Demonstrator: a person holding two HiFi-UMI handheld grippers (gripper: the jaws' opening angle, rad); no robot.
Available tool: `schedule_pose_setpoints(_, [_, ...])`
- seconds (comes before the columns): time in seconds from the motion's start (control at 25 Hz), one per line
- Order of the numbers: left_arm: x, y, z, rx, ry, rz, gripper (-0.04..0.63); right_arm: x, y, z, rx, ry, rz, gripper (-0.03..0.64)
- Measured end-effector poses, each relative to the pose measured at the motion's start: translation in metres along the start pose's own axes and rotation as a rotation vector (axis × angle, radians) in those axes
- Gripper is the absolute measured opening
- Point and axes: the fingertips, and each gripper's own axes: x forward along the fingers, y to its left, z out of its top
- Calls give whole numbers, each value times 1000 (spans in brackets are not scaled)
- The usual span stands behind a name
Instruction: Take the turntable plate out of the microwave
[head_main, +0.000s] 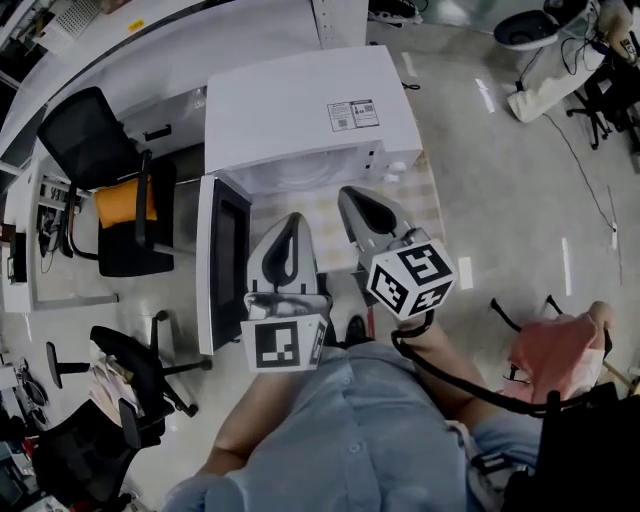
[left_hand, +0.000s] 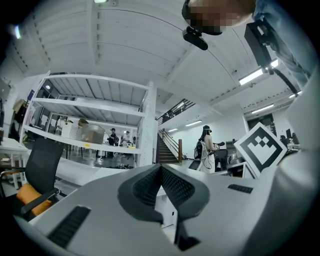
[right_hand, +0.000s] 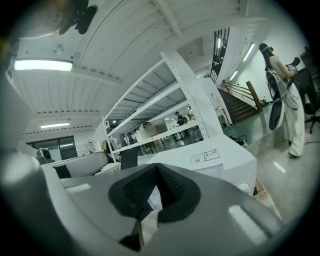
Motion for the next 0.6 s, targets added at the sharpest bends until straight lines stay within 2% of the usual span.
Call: schedule_pose_setpoints(0.6, [83,58,-3,-58,2,-92,8,92,-12,33,-28,-58,-7,2])
